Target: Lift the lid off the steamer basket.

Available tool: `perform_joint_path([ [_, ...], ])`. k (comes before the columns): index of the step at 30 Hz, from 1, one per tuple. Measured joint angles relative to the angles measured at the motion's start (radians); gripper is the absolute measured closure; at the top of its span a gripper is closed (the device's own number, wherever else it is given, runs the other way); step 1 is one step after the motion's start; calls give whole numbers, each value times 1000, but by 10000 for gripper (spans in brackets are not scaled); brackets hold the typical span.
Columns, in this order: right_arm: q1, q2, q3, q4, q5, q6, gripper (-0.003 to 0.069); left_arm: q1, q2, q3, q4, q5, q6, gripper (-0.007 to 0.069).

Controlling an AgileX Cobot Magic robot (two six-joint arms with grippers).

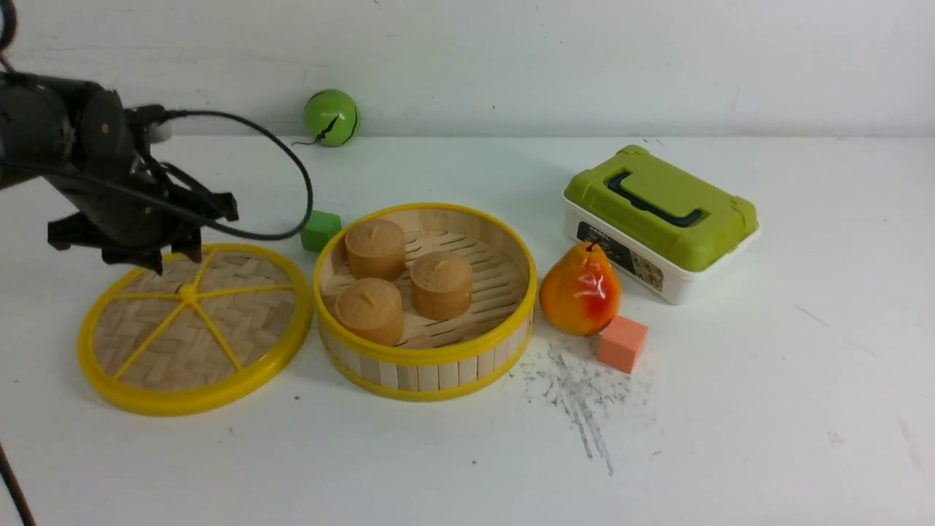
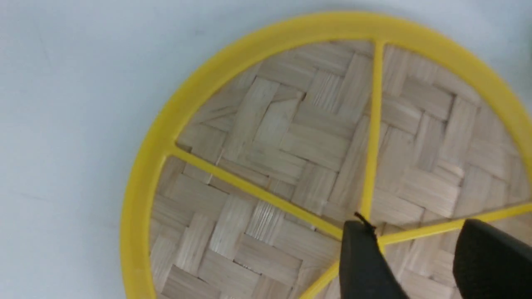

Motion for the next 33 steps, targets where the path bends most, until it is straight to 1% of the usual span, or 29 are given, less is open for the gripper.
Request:
perform_joint_path([
  [2,0,0,0,0,0,0,419,0,-118,0,-4,21,17,376],
  [5,0,0,0,0,0,0,419,0,-302,0,-11,21,63,501],
  [6,0,0,0,0,0,0,419,0,-316,0,-11,22,66,501],
  [7,0,0,0,0,0,0,419,0,-417,0,-11,14,86,575],
  [8,0,0,0,0,0,0,419,0,-500,0,-13,8,96,624],
  [9,0,0,0,0,0,0,419,0,-527,0,-14,8,98,631],
  [11,0,0,0,0,0,0,419,0,-713,27,-38,-2,104,637],
  [13,0,0,0,0,0,0,419,0,-779,62,-54,-6,106,637],
  [15,0,0,0,0,0,0,419,0,-962,203,-100,-22,117,637],
  [17,0,0,0,0,0,0,419,0,-1072,308,-124,-41,122,637],
  [18,0,0,0,0,0,0,419,0,-1086,322,-124,-43,122,637],
  [19,0,0,0,0,0,0,419,0,-1216,450,-139,-73,124,637],
  [20,0,0,0,0,0,0,419,0,-1231,465,-138,-75,124,637],
  [21,0,0,0,0,0,0,419,0,-1369,592,-143,-105,124,637],
  [23,0,0,0,0,0,0,419,0,-1447,657,-148,-124,124,637],
  [24,0,0,0,0,0,0,419,0,-1557,737,-154,-139,124,637],
  [25,0,0,0,0,0,0,419,0,-1611,787,-157,-144,124,637],
  [28,0,0,0,0,0,0,419,0,-1703,909,-174,-144,124,637],
  [29,0,0,0,0,0,0,419,0,-1703,909,-174,-144,124,637],
  [30,0,0,0,0,0,0,419,0,-1728,958,-201,-144,124,637],
  [33,0,0,0,0,0,0,419,0,-1737,993,-243,-144,124,637],
])
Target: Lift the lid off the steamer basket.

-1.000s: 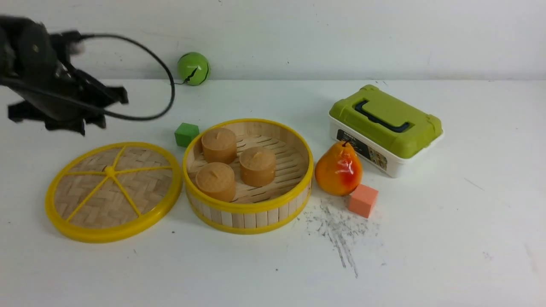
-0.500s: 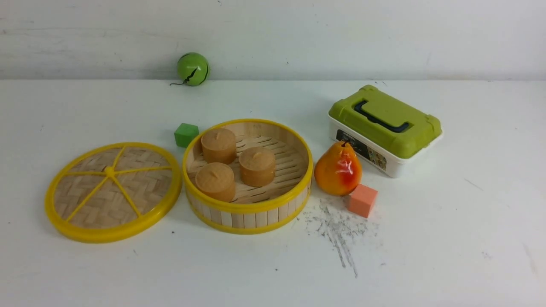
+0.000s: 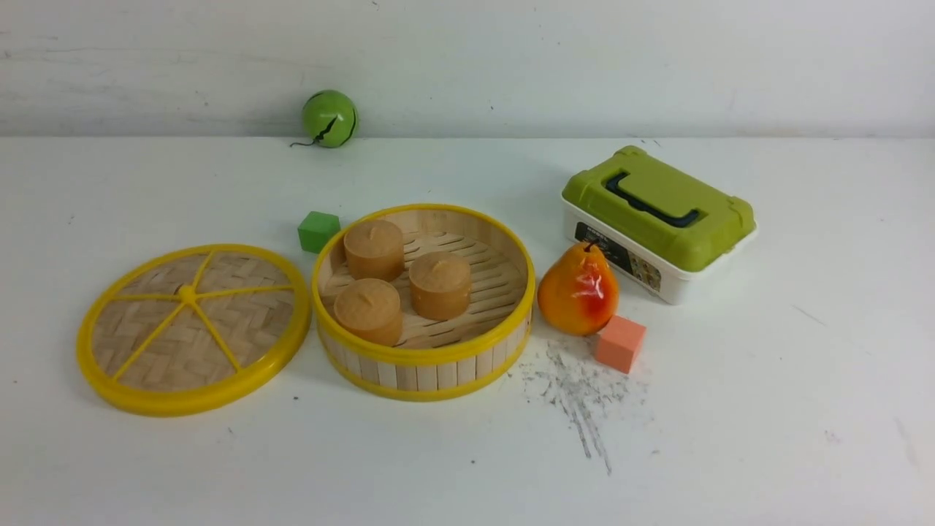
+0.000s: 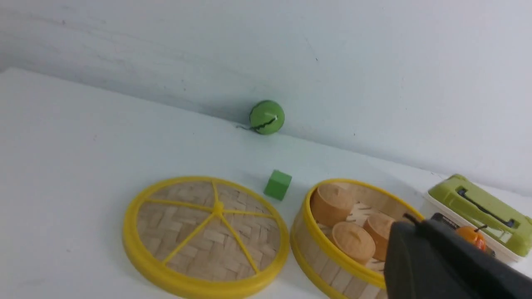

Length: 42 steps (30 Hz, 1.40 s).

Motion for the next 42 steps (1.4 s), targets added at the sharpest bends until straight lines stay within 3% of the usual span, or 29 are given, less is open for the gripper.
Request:
perform_joint_path([
  [17,0,0,0,0,0,0,419,0,0,72,-42,17,0,637],
  [25,0,0,0,0,0,0,419,-79,-128,210,-38,-53,0,637],
  [33,0,0,0,0,0,0,419,-82,-133,469,86,-184,-42,636],
  [37,0,0,0,0,0,0,419,-82,-133,510,135,-155,-98,636],
  [42,0,0,0,0,0,0,419,-82,-133,513,162,-135,-66,633],
])
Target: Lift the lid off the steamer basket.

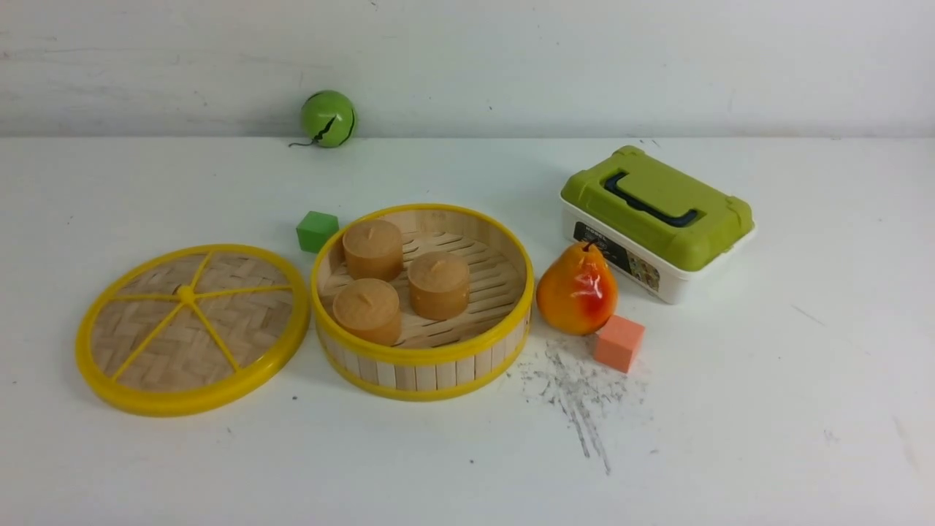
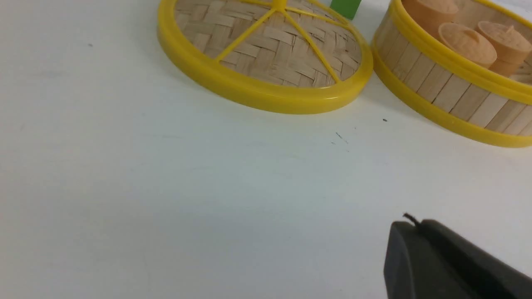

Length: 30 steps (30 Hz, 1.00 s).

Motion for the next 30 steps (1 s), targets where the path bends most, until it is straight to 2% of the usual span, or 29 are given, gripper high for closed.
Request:
perform_joint_path([
  [7,0,0,0,0,0,0,419,0,0,0,5,0,62,629],
  [30,0,0,0,0,0,0,419,0,0,0,5,0,65,617],
])
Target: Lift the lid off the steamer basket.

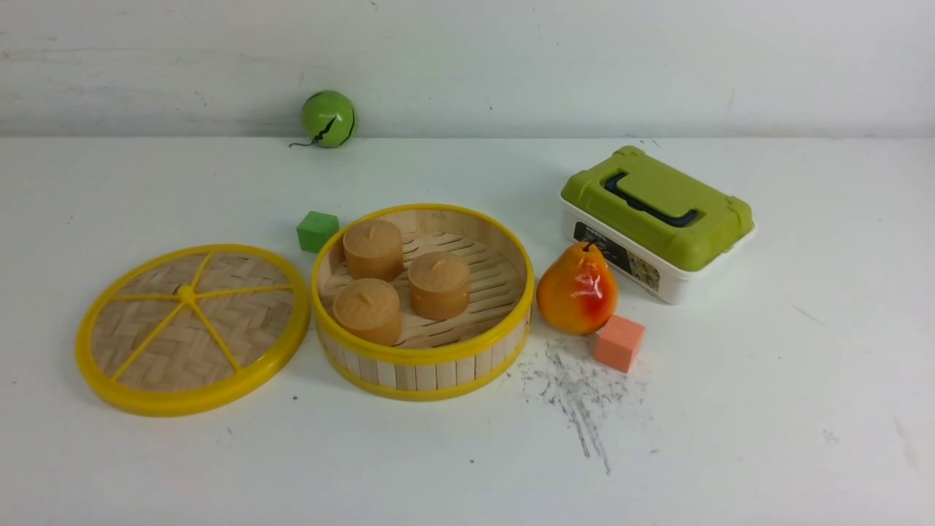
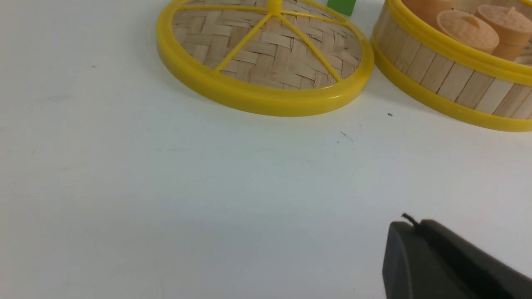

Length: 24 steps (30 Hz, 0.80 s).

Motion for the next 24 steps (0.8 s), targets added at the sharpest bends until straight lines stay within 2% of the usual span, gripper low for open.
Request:
perform_joint_path([
  [24,0,0,0,0,0,0,419,0,0,0,0,1,0,605],
])
